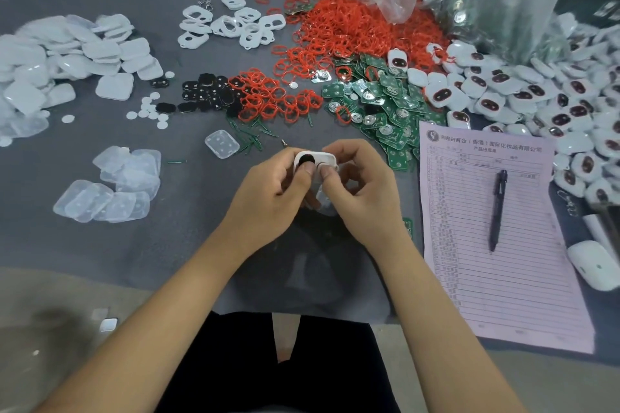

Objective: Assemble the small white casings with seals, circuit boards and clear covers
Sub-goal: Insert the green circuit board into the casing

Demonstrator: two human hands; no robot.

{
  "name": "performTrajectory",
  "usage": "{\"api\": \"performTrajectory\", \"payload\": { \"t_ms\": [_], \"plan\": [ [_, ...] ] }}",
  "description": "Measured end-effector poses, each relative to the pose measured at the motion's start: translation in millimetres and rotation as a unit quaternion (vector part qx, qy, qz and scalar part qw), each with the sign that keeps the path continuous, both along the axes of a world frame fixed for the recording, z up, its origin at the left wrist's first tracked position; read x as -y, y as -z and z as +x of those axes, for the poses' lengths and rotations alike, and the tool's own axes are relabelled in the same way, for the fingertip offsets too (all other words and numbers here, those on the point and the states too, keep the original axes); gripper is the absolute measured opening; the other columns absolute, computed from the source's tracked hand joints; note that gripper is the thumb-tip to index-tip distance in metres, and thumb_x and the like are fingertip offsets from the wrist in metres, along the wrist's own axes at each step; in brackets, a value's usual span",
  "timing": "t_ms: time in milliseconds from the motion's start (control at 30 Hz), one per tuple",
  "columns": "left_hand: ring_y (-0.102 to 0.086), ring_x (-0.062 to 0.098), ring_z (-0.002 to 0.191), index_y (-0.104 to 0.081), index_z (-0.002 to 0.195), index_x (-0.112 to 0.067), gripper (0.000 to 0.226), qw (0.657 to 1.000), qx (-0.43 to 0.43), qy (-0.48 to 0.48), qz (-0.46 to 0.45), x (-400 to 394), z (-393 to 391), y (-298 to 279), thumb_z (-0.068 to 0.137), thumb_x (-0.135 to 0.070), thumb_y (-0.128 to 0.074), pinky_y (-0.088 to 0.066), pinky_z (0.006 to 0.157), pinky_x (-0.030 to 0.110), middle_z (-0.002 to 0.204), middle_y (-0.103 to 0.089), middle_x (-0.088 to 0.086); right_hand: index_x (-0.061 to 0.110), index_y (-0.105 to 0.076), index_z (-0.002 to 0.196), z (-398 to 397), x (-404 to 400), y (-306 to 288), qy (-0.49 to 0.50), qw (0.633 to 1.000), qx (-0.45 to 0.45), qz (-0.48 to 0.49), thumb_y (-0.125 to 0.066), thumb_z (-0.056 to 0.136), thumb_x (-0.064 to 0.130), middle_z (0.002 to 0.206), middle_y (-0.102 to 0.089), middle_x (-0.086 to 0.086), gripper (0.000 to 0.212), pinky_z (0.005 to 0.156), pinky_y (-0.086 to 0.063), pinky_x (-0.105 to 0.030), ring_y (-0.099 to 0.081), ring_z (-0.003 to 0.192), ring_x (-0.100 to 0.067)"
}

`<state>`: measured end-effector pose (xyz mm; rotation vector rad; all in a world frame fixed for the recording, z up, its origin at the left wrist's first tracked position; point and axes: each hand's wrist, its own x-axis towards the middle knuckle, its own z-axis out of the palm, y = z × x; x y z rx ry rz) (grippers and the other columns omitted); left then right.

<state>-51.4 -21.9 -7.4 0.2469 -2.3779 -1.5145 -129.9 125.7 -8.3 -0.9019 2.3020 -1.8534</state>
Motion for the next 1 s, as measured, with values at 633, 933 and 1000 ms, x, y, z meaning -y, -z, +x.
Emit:
{"api": "performTrajectory", "payload": {
  "t_ms": [633, 933, 1000],
  "plan": [
    [-0.073, 0.016, 0.079, -0.07, 0.114, -0.023, 0.025, 0.999, 0.014, -0.023, 0.024, -1.2, 0.6, -1.5, 0.106, -0.033, -0.048, -0.057, 0.071, 0.048, 0.087, -0.075, -0.001, 0.017, -0.063, 0.109, -1.1, -0.6, 1.6, -0.003, 0.996, -0.084, 0.019, -0.063, 0.096, 0.003, 0.093, -0.057, 0.004, 0.019, 0.062, -0.042, -0.025, -0.054, 0.067, -0.015],
    [-0.077, 0.011, 0.076, -0.07, 0.116, -0.021, 0.024, 0.997, 0.008, -0.039, 0.066, -1.3, -0.6, 0.7, 0.108, -0.023, -0.048, -0.063, 0.072, 0.045, 0.085, -0.077, -0.004, 0.009, -0.078, 0.098, 2.6, 2.4, 1.8, 0.084, 0.974, -0.197, 0.08, -0.075, 0.092, 0.006, 0.107, -0.065, -0.007, 0.007, 0.074, -0.054, -0.041, -0.064, 0.089, -0.02],
    [-0.077, 0.011, 0.074, -0.07, 0.115, -0.024, 0.023, 0.997, 0.005, -0.031, 0.077, -2.7, -0.9, 0.4, 0.109, -0.02, -0.048, -0.063, 0.07, 0.037, 0.084, -0.077, -0.005, 0.008, -0.078, 0.097, 2.2, 1.4, 1.6, 0.084, 0.974, -0.195, 0.075, -0.075, 0.092, 0.006, 0.108, -0.064, -0.008, 0.006, 0.079, -0.054, -0.038, -0.064, 0.093, -0.018]
  ]
}}
